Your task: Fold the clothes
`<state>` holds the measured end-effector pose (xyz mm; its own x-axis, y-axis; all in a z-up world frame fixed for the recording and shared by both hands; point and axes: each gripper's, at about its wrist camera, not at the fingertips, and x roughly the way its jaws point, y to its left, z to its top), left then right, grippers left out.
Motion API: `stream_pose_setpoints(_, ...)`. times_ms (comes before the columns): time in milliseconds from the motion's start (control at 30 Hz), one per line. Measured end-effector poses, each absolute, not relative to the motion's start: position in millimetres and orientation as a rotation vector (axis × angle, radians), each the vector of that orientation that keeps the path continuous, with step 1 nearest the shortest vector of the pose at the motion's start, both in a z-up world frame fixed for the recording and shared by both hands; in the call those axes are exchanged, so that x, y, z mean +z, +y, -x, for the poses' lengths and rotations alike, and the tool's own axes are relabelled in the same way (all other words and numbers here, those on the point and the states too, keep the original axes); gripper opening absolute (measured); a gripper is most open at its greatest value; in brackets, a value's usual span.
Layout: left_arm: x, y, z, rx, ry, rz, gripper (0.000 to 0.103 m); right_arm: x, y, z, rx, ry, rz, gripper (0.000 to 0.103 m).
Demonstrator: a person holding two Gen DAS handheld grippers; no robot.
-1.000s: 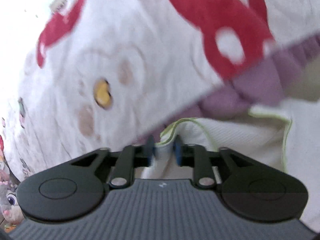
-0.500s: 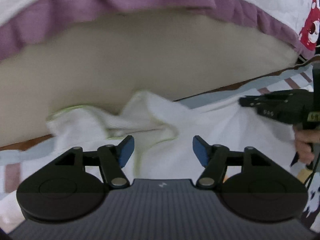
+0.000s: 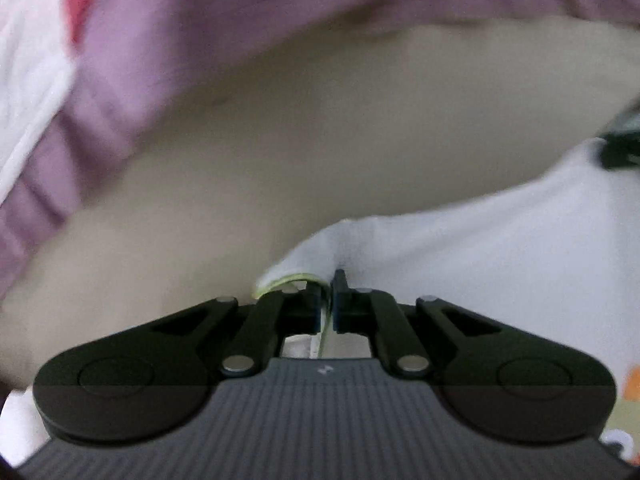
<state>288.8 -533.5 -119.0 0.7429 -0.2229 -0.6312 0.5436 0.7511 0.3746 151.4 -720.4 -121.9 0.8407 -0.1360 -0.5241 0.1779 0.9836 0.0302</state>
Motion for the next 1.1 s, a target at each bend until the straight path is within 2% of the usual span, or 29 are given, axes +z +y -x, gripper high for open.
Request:
stream_pose_setpoints(167,-135.8,-531.1,-303.3,-0.325,0.707,-0.561,0.009,-110.0,-733.8,-141.5,-0.39,0.695,-0.043,0.012)
stream_pose_setpoints(200,-138.2,-533.1,-298.8,-0.317,0.699,-0.578,0.009,-104.2,-742.0,-133.8,-0.399,0.716,-0.078,0.019)
stream_pose_setpoints(233,-138.7,-535.5,-292.1,-0.313,0.685,-0.6,0.009,-98.0,-751.7,-120.3,-0.414,0.717,-0.128,0.034)
stream_pose_setpoints(300,-137.9,-539.1,-278.5,-0.311,0.661,-0.626,0.012,-99.8,-769.8,-90.4,-0.479,0.726,-0.187,0.05)
stream_pose_setpoints(533,-98.4,-514.2,-208.7,-0.642,0.714,-0.337,0.014,-106.1,-833.1,14.0,-0.705,0.752,-0.399,0.052)
stream_pose_setpoints(733,-104.5,-507.9,-144.5,-0.827,0.775,-0.425,0.014,-113.1,-887.4,101.0,-0.886,0.759,-0.591,0.056)
stream_pose_setpoints(767,-107.1,-503.2,-142.1,-0.847,0.788,-0.431,0.014,-120.7,-896.5,105.6,-0.874,0.737,-0.657,0.056)
stream_pose_setpoints(867,-119.7,-493.1,-140.8,-0.889,0.829,-0.454,0.024,-143.5,-923.9,119.4,-0.831,0.665,-0.851,0.056)
stream_pose_setpoints(933,-127.8,-487.6,-139.7,-0.902,0.859,-0.46,0.025,-158.0,-939.5,125.2,-0.8,0.623,-0.961,0.056)
stream_pose_setpoints(1100,-133.7,-480.6,-146.5,-0.895,0.974,-0.397,0.025,-176.3,-931.5,85.4,-0.812,0.665,-0.802,0.057)
